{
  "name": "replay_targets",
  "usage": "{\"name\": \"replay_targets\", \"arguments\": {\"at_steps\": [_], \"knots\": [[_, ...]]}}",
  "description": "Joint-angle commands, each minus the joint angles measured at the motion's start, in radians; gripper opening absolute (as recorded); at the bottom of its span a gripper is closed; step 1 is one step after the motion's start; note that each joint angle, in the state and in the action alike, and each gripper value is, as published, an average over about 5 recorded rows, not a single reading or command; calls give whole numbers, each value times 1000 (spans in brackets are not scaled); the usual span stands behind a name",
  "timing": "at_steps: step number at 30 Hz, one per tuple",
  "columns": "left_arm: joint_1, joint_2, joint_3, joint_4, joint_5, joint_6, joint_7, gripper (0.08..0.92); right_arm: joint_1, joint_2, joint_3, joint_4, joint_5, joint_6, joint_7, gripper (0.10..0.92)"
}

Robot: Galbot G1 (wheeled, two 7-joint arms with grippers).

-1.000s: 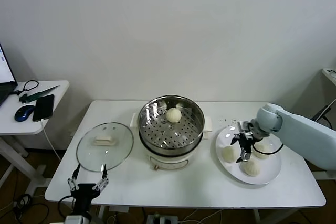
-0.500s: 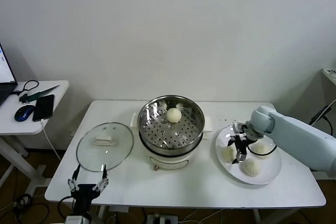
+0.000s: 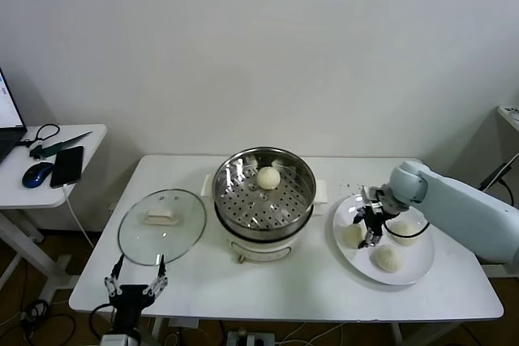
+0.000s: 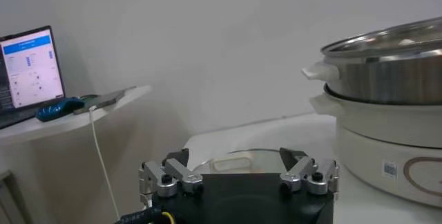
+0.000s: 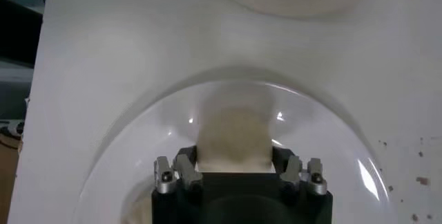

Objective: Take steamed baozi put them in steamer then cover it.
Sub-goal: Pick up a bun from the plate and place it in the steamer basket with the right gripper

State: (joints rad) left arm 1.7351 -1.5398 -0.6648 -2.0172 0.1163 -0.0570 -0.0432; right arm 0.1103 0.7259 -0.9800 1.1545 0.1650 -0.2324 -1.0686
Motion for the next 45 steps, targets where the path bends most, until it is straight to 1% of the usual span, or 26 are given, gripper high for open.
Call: {"name": "replay_targets", "arguments": {"at_steps": [1, 4, 8, 11, 16, 24, 30, 37, 45], "knots": [[2, 1, 2, -3, -1, -1, 1, 823, 365, -15, -227, 9, 205, 1, 0, 694], [4, 2, 8, -9, 0, -1, 2, 823, 541, 26, -358, 1, 311, 0, -1, 695], [6, 3, 18, -14, 1, -2, 3, 823, 691, 104, -447, 10, 438, -21, 8, 695], [10, 3, 25, -17, 1, -6, 4, 823, 749, 174, -480, 26, 512, -42, 23, 696], [20, 1, 37, -23, 5, -12, 5, 823, 743, 289, -477, 36, 594, -84, 72, 696], [41, 9, 37, -24, 0, -33, 4, 823, 639, 467, -441, 34, 597, -141, 158, 696], [53, 16, 31, -26, -7, -43, 2, 823, 543, 564, -437, 19, 566, -172, 204, 696], [57, 18, 25, -25, -17, -44, 2, 823, 454, 615, -439, -4, 527, -186, 222, 696], [51, 19, 14, -22, -32, -40, 2, 823, 396, 632, -439, -34, 493, -184, 225, 696]]}}
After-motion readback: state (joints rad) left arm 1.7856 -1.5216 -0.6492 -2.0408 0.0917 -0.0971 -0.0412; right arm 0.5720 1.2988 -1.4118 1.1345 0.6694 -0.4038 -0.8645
